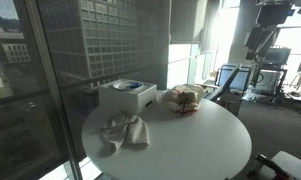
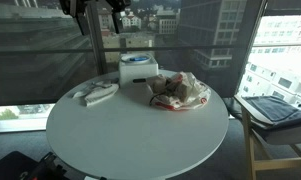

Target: Take the clothing out of the bag

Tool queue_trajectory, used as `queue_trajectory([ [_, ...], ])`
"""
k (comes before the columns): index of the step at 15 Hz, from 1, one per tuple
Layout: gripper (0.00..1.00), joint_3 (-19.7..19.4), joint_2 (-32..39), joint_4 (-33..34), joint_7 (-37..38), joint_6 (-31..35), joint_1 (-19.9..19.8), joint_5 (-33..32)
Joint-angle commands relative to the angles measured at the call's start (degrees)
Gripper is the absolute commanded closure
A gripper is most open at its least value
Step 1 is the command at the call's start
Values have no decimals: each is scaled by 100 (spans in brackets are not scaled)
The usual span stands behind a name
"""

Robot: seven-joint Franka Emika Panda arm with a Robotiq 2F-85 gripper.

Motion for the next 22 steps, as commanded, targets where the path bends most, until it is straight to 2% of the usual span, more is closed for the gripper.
queue_trajectory([
  [1, 0, -20, -5, 32, 19, -7, 31, -17],
  [10, 0, -21, -30, 83, 19, -8, 31, -17],
  [12, 0, 52, 340, -273, 309, 88, -94, -88],
  [15, 0, 116, 946, -961, 840, 1118, -314, -417],
  [17, 0, 168, 1699, -1144, 1209, 1996, -519, -746],
  [20, 0, 302, 2848, -1023, 1894, 3246, -846, -1264],
  [22, 0, 506, 3603, -639, 2559, 4023, -1125, -1924],
])
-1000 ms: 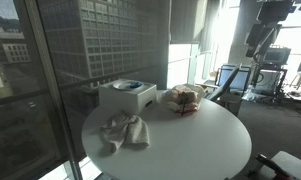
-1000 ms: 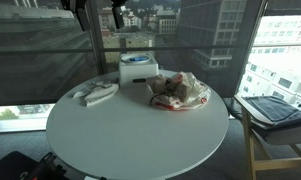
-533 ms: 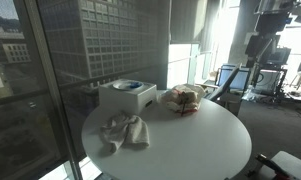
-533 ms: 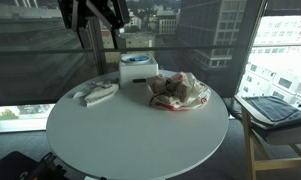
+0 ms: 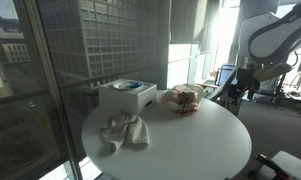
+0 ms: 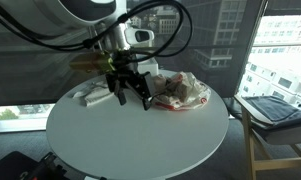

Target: Take the clothing out of the bag

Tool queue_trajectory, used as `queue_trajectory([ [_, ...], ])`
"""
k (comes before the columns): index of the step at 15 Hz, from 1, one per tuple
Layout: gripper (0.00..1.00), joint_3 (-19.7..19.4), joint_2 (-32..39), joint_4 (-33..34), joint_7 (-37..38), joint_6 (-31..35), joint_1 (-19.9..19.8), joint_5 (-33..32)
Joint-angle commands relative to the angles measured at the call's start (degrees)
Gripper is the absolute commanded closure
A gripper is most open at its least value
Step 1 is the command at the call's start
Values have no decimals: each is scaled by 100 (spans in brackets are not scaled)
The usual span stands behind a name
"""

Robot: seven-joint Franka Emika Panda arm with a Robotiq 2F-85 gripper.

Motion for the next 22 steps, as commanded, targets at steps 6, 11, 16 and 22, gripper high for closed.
queue_trajectory([
  [6, 0, 297, 3182, 2555, 2520, 1398, -429, -2402],
  [11, 0, -528, 4760, 4283, 2808, 1399, 468, -2210],
  [16, 0, -783, 6052, 5971, 2923, 1437, 905, -1378],
  [22, 0, -1288, 7038, 7004, 2888, 1436, 1291, -220],
])
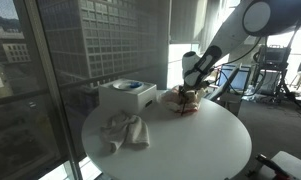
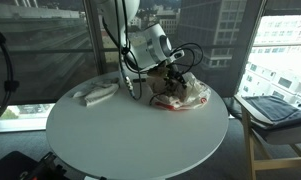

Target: Take the clothing out of the bag

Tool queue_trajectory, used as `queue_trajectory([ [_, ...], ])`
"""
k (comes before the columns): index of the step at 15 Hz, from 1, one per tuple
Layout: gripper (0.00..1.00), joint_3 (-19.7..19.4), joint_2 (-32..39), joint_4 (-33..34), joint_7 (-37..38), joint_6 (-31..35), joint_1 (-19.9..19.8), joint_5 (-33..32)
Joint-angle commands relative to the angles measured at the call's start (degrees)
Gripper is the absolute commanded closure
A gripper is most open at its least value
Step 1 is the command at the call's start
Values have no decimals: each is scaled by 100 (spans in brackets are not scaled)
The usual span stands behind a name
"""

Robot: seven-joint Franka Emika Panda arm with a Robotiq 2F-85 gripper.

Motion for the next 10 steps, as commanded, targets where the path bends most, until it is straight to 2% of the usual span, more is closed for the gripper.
queue_trajectory([
  [1, 0, -311, 554, 539, 12, 4, 185, 622],
  [2, 25, -307, 567, 515, -40, -14, 196, 777],
  [3, 26, -265, 502, 428, -108, 4, 199, 925],
  [10, 79, -379, -97, -253, -281, 133, 439, 1121],
])
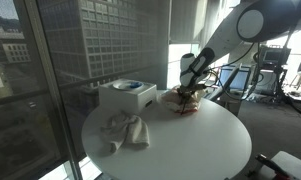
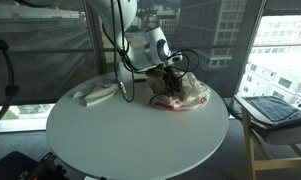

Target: Take the clothing out of the bag

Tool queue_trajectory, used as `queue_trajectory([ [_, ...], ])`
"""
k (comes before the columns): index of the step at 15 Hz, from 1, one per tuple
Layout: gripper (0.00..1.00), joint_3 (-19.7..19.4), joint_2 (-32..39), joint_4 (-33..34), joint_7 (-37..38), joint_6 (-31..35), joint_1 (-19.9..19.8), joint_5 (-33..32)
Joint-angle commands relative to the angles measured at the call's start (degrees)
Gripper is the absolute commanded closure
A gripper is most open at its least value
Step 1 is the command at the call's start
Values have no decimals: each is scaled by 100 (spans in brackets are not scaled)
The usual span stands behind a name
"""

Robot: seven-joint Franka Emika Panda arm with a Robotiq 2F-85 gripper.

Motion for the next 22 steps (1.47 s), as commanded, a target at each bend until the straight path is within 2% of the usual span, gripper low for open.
queue_trajectory([
  [1, 86, -222, -422, -547, -205, 48, 165, 120],
  [2, 88, -258, -486, -637, -209, -34, 175, 118],
  [4, 84, -320, -642, -777, -254, -228, 197, 100],
  [6, 86, -380, -952, -848, -278, -521, 273, 62],
  [9, 87, -136, -1638, -993, -499, -694, 206, 169],
  [11, 87, 252, -2168, -1227, -945, -462, 48, 371],
  [17, 84, 1223, -3636, -2006, -1953, -366, 175, 1080],
  [22, 83, 2139, -4401, -2474, -3046, -674, 368, 2232],
])
